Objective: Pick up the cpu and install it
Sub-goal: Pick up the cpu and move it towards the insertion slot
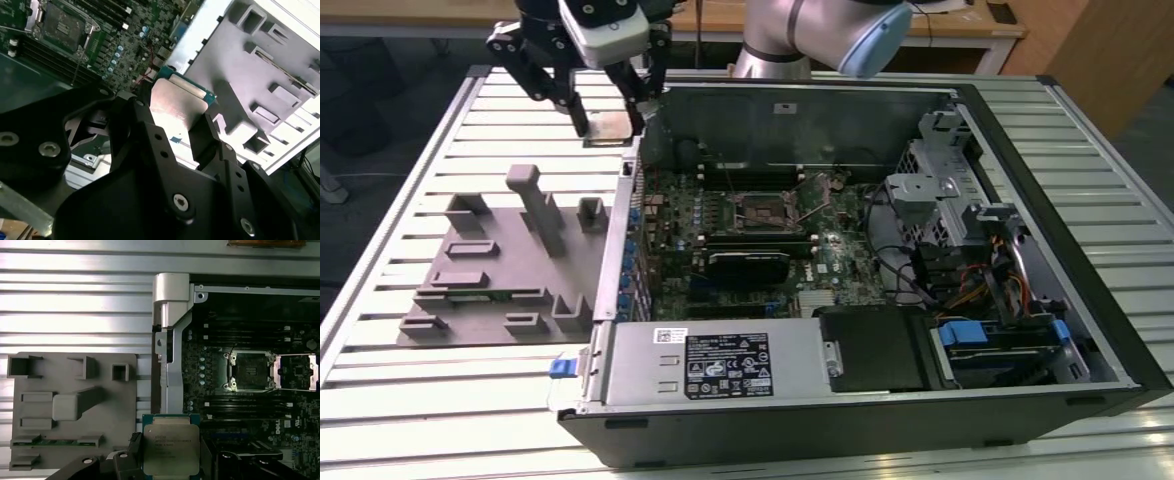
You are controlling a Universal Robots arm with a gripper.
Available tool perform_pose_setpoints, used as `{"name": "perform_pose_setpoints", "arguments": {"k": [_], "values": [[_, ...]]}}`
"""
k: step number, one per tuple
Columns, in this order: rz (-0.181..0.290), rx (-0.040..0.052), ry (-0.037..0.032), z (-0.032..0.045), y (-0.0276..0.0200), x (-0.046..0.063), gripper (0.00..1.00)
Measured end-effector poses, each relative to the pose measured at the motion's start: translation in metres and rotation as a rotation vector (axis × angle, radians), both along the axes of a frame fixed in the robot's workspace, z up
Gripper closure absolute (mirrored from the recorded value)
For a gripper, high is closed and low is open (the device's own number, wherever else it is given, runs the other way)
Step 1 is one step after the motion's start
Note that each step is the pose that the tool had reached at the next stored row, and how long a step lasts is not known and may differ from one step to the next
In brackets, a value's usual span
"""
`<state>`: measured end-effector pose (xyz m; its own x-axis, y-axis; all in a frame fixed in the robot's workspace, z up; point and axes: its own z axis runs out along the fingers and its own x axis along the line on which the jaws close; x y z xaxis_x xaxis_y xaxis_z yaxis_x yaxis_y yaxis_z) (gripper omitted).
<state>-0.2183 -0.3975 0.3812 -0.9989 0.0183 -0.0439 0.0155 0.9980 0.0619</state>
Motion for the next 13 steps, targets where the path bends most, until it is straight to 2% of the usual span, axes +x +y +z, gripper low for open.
{"name": "perform_pose_setpoints", "arguments": {"k": [13], "values": [[0.0,0.0,0.001,-0.0027,0.0002,0.032,0.46]]}}
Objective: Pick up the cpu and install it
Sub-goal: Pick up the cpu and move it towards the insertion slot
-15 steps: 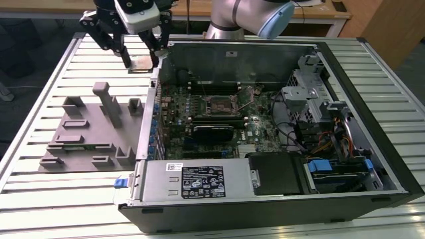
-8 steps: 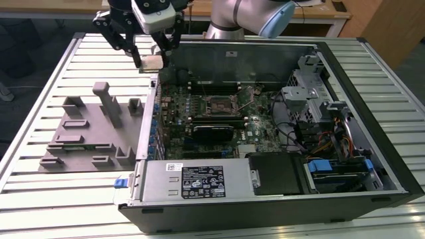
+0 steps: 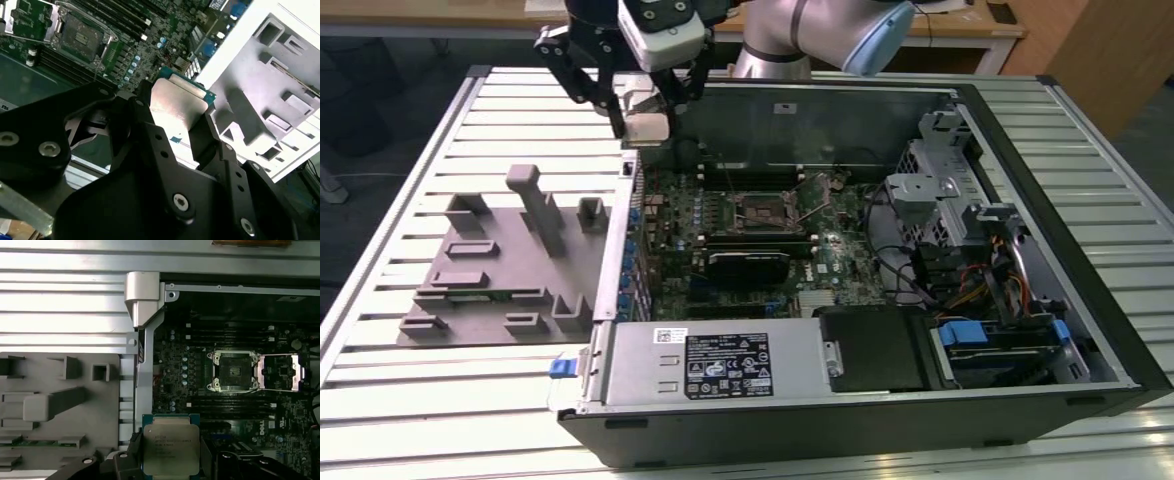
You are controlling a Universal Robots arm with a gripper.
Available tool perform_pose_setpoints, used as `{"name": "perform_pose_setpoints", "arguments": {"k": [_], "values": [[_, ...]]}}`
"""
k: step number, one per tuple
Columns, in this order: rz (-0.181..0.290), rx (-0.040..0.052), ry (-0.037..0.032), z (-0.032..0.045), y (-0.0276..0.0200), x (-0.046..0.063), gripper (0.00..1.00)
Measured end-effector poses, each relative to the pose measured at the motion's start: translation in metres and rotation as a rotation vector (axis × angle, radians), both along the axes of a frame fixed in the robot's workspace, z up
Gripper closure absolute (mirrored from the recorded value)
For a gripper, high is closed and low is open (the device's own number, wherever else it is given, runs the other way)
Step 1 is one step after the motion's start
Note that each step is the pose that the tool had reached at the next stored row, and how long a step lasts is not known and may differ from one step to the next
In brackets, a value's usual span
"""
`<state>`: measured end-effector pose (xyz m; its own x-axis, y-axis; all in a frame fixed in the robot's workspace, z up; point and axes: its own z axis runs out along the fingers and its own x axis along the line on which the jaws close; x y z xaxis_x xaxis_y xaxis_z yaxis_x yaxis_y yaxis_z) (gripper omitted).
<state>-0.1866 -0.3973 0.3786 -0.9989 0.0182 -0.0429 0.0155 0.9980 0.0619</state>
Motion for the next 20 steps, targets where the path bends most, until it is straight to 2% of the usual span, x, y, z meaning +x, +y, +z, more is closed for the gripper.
{"name": "perform_pose_setpoints", "arguments": {"k": [5,20], "values": [[0.0,0.0,0.0002,-0.0048,0.0,0.012,0.46],[0.0,0.0001,0.0015,-0.0161,0.0001,0.058,0.46]]}}
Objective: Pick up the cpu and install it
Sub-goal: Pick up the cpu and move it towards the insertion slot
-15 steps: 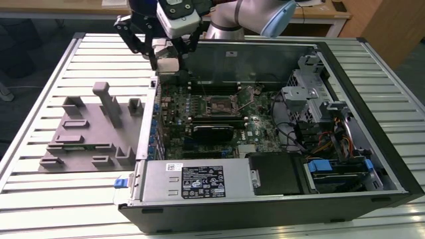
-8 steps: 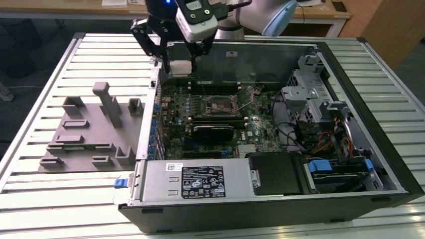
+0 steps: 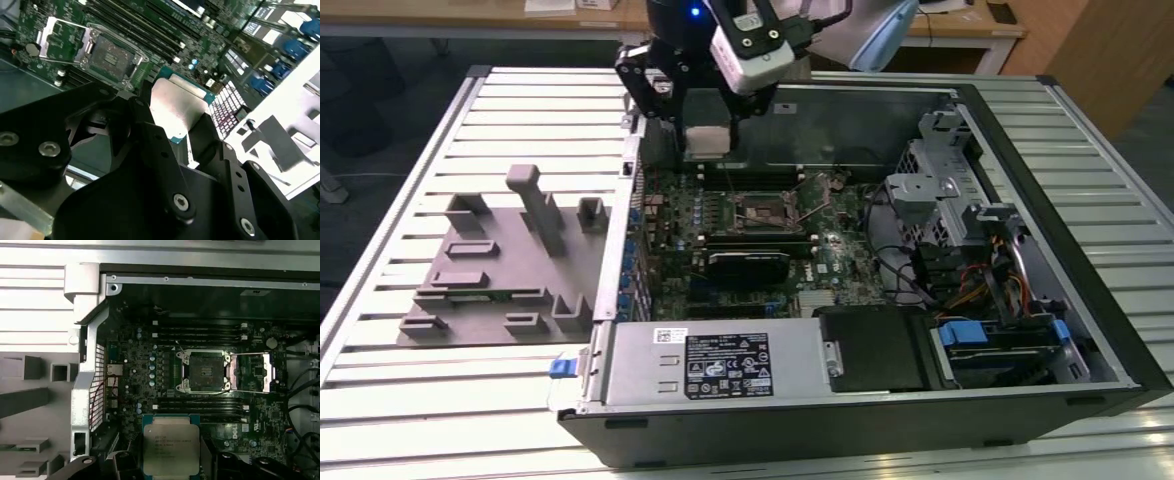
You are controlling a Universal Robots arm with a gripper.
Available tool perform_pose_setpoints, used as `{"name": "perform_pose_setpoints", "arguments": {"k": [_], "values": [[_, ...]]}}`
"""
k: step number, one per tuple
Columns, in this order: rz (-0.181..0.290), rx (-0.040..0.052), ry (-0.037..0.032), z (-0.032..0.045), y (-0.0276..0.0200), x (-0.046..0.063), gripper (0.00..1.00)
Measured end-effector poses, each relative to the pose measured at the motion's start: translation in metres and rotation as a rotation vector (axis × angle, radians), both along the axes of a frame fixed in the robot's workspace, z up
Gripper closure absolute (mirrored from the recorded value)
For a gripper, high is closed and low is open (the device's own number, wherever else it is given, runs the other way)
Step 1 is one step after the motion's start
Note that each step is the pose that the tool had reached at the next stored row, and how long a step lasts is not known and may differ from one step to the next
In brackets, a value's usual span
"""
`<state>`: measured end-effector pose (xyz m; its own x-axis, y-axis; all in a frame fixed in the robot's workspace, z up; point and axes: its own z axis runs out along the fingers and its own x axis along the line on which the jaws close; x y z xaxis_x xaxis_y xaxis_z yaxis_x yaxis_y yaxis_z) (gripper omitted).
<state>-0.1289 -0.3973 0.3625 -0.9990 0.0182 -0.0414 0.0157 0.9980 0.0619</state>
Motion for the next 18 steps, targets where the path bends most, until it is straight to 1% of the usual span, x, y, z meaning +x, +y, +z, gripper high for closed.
{"name": "perform_pose_setpoints", "arguments": {"k": [6,9,13,18], "values": [[0.0,-0.0002,0.0013,-0.0049,0.0,0.019,0.46],[0.0,0.0,0.0023,-0.0089,0.0002,0.026,0.46],[0.0,-0.0001,0.003,-0.0146,0.0012,0.033,0.46],[0.0,-0.0001,0.0035,-0.0222,0.0045,0.039,0.46]]}}
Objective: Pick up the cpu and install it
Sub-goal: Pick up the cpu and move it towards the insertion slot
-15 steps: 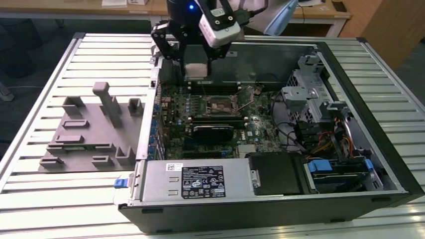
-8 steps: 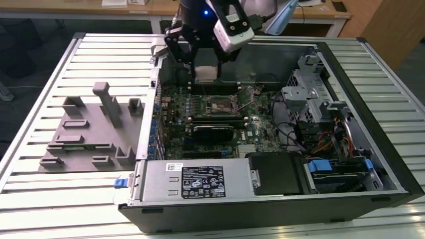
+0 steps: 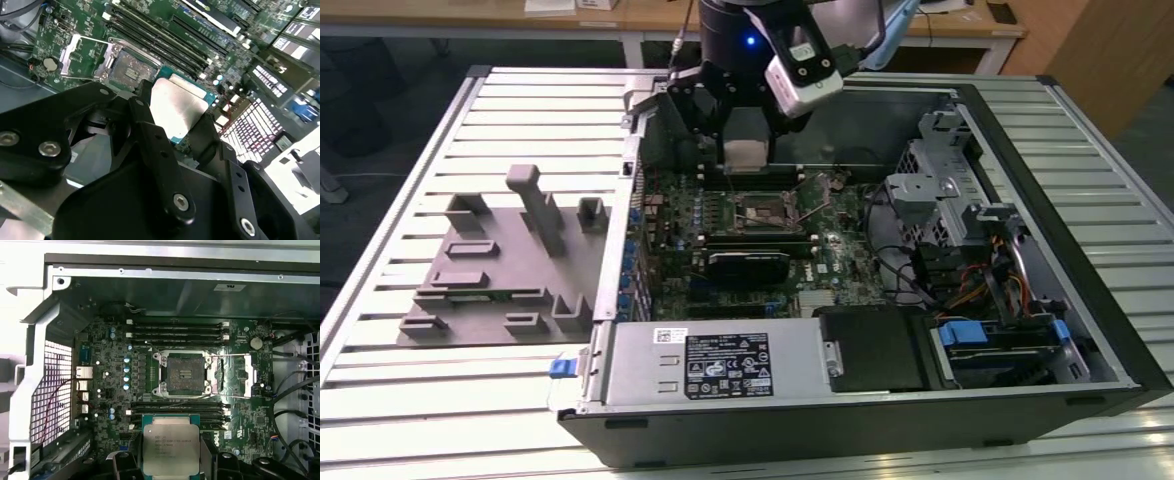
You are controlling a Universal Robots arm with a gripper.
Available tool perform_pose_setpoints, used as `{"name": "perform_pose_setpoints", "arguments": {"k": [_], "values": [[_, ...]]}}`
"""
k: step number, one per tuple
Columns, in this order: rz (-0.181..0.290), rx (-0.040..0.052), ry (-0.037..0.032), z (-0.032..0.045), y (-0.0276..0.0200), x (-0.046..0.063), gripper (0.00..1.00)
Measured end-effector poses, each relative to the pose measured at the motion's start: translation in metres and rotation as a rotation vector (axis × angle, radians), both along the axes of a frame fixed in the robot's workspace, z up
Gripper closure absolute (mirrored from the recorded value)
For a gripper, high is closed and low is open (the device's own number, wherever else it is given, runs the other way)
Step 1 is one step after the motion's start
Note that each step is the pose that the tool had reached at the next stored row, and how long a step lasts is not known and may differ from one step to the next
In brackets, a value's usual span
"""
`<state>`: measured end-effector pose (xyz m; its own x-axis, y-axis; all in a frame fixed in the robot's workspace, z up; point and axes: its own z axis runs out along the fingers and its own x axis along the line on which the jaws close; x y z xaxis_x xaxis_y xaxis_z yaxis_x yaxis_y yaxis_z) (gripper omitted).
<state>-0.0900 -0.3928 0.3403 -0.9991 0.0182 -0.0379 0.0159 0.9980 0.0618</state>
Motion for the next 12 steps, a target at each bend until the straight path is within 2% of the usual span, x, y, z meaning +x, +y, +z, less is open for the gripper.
{"name": "perform_pose_setpoints", "arguments": {"k": [7,12], "values": [[0.0,0.0,0.0005,-0.0104,0.0056,0.007,0.46],[0.0,0.0,0.0008,-0.0167,0.0117,0.011,0.46]]}}
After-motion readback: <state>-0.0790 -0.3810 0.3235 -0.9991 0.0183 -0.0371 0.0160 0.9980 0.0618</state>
